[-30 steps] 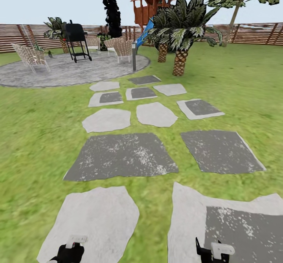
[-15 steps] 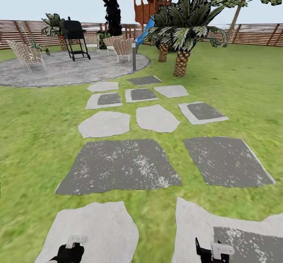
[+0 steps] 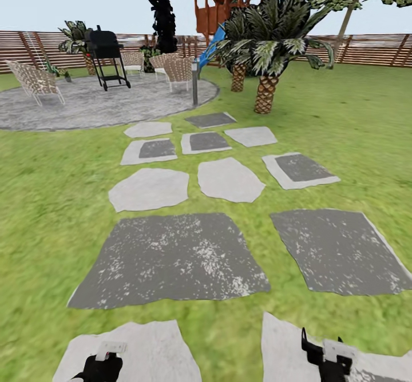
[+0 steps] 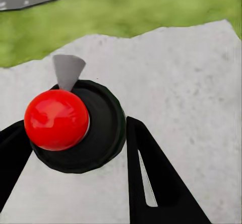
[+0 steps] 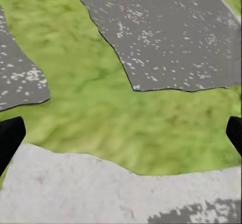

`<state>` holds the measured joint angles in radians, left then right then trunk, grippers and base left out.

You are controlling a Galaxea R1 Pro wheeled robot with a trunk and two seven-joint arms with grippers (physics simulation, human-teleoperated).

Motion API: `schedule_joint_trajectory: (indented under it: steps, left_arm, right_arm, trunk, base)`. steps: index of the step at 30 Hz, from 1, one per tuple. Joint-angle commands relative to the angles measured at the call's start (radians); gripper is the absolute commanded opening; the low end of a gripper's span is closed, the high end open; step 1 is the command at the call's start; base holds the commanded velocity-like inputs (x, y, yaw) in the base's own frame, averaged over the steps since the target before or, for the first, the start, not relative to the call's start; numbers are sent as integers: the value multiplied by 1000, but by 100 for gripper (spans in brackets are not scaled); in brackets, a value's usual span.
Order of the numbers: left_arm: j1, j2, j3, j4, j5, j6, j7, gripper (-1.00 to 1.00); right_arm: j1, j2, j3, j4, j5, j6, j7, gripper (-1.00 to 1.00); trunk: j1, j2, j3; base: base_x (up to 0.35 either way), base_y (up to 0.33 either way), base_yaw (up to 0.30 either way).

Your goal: Pick up the pesticide atomizer in the garden and spray insectifuge to fully cover both potted plants in the garden.

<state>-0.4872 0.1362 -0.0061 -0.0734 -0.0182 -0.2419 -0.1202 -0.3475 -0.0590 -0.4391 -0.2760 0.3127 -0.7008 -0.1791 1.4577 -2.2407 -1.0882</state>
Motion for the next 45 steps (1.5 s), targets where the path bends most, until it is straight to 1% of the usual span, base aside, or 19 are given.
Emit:
schedule_joint_trajectory:
  steps: [1,3,5,7,11,13,45]
  left_arm:
    - [-1,0,0,1,-2,-4,-2,-100]
    - [-1,0,0,1,-2,-4,-2,-100]
    - [-1,0,0,1,-2,-4,-2,-100]
    - [-1,0,0,1,-2,-4,-2,-100]
    - [-1,0,0,0,-2,-4,-2,-100]
    - [-1,0,0,1,-2,-4,-2,-100]
    - [-1,2,0,0,-2,-4,-2,-100]
  right_arm:
    - [-1,2,-2,-11,12,-2,-19,100]
    - [0,4,3,-8,15,-2,-25,100]
    - [1,6,4,94,18,-2,-27,100]
    - [1,7,5,169,18,-3,-28,100]
    - [1,24,5,233,18,-2,-25,100]
    - [1,27,5,245,19,-2,-26,100]
    - [2,28,5,250,20,0,-28,100]
  trunk:
    - [0,0,-1]
    - [0,0,-1]
    - [0,0,-1]
    - [0,0,-1]
    - [0,0,-1]
    - [0,0,-1]
    - [0,0,-1]
  base:
    - [339,0,0]
    - [339,0,0]
    - [339,0,0]
    - [340,0,0]
    - [340,0,0]
    - [340,0,0]
    - [340,0,0]
